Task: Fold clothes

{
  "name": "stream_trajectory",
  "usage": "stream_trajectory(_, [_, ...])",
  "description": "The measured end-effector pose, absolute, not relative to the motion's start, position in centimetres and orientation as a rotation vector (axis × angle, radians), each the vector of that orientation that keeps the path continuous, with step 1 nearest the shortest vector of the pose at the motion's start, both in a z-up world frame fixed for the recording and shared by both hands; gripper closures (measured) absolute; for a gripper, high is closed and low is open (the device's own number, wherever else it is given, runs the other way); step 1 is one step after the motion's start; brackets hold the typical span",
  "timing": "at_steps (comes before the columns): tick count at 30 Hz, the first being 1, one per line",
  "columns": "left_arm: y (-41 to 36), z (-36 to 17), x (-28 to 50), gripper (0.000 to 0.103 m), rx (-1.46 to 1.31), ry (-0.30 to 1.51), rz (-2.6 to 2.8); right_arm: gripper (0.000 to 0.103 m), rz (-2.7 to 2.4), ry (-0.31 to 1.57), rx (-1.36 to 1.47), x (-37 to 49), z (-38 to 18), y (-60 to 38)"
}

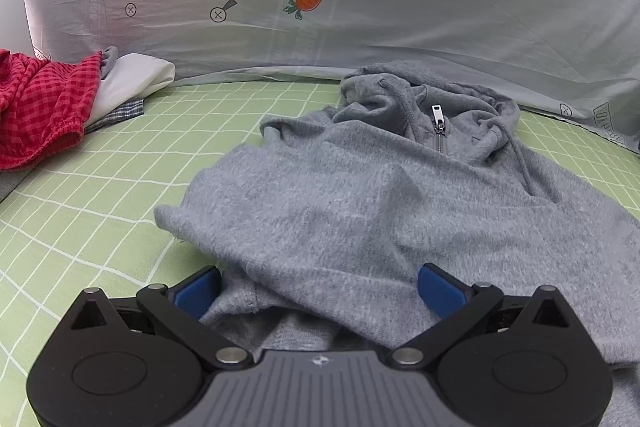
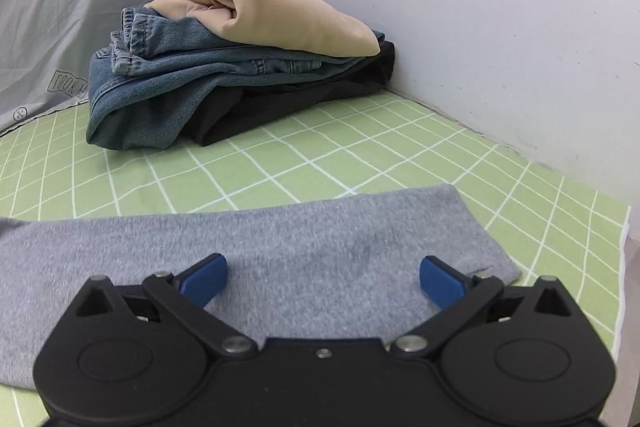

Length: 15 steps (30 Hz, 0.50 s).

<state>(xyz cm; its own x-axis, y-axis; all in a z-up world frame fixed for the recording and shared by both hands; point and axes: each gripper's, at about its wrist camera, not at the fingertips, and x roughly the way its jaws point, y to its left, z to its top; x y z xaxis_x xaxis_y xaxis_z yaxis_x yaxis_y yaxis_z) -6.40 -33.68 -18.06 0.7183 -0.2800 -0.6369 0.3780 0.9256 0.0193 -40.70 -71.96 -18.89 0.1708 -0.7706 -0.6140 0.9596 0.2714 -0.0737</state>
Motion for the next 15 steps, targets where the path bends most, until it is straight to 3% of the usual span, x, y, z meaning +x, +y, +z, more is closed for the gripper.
stream_trajectory(9, [-33.6, -18.1, -6.4, 0.0, 0.144, 0.68, -0.37, 0.004, -1.215, 0.595, 0.392, -40.8, -18.8, -71.1])
stream_trajectory(12, [-33.6, -18.1, -6.4, 0.0, 0.144, 0.679, -0.37, 0.044, -1.175, 0.584, 0.34, -39.7, -18.5, -69.4])
stream_trajectory(13, [-33.6, -18.1, -6.4, 0.0, 0.145, 0.678, -0.369, 0.063, -1.161, 0.593, 0.309, -38.8, -18.4, -68.6])
stream_trajectory(15, [-33.6, -18.1, -6.4, 0.0, 0.146, 0.678, -0.369, 0.077, -1.141, 0.602, 0.283, -36.9, -18.3, -67.0])
